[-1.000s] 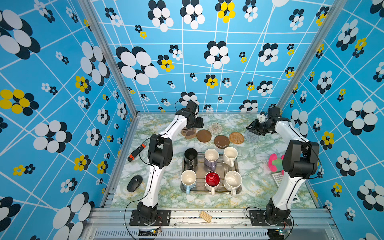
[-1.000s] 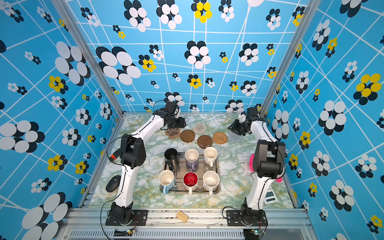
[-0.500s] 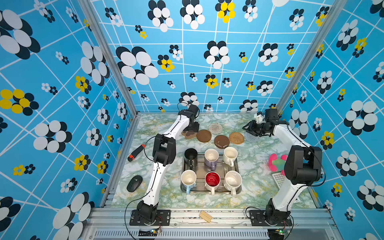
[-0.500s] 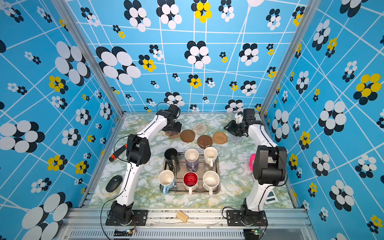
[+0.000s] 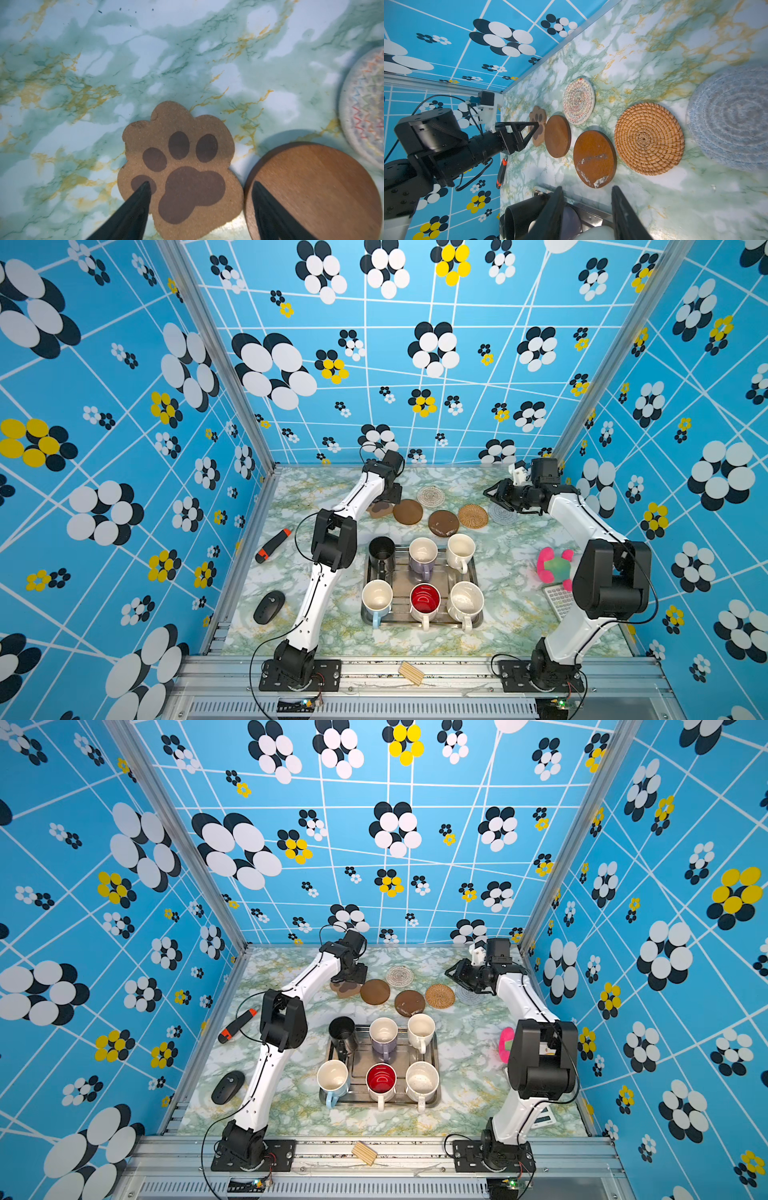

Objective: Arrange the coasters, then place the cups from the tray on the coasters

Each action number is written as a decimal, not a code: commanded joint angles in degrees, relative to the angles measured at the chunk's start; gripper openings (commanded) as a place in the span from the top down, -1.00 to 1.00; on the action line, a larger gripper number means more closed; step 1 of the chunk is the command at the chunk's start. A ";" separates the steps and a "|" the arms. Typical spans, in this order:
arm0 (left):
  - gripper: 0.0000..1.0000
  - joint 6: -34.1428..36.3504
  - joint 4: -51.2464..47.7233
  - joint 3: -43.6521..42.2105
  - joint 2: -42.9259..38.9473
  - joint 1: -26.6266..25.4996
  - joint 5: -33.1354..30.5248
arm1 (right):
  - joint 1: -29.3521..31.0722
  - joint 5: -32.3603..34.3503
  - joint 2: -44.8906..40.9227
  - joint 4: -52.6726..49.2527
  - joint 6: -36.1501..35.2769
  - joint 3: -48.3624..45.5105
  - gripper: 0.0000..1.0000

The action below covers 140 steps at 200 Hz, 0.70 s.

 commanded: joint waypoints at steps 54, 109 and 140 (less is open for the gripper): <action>-0.55 -2.01 3.70 2.36 3.91 -0.38 -1.49 | 0.50 -3.33 -1.98 2.85 1.85 -2.52 0.19; -0.55 -0.44 0.52 3.44 6.47 -0.42 -4.55 | 0.46 -4.22 -2.50 4.15 2.78 -3.44 0.19; -0.52 0.21 -1.37 3.44 6.94 -0.20 -5.92 | 0.55 -4.68 -2.74 5.71 3.79 -4.18 0.19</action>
